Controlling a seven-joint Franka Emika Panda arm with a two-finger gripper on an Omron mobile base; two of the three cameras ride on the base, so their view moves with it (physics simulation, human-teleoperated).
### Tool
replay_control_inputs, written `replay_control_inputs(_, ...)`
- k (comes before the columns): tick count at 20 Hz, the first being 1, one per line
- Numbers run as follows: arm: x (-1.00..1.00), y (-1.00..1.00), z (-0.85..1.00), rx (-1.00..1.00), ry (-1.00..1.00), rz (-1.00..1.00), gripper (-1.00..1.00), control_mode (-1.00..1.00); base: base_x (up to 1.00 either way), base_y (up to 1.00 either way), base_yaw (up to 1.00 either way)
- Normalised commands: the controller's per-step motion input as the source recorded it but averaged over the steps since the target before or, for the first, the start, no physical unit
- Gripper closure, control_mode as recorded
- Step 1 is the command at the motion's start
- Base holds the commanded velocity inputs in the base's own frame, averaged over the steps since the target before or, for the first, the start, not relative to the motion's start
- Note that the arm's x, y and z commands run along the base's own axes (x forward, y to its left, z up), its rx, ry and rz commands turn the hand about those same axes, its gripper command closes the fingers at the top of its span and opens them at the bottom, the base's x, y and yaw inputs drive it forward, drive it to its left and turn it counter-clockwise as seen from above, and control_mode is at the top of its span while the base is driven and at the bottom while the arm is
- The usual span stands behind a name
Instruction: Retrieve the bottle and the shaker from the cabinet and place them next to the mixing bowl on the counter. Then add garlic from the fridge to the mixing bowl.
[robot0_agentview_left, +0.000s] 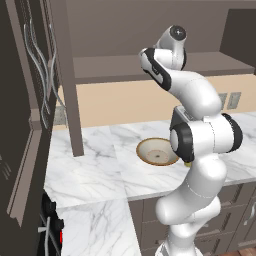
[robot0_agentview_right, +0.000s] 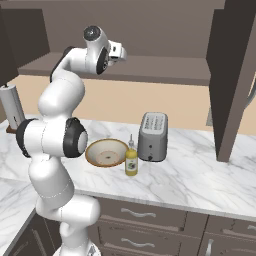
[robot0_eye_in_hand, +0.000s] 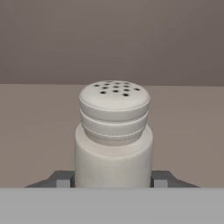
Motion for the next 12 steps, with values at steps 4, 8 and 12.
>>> replay_control_inputs(4, -0.22, 0.0, 0.0, 0.0, 0.0, 0.0, 1.0, -1.0, 0.0, 0.0, 0.0)
replay_control_inputs(8, -0.99, 0.0, -0.01, 0.01, 0.0, 0.0, 1.0, -1.0, 0.0, 0.0, 0.0)
replay_control_inputs(12, -1.0, 0.02, 0.0, 0.03, -0.01, 0.0, 1.0, -1.0, 0.0, 0.0, 0.0)
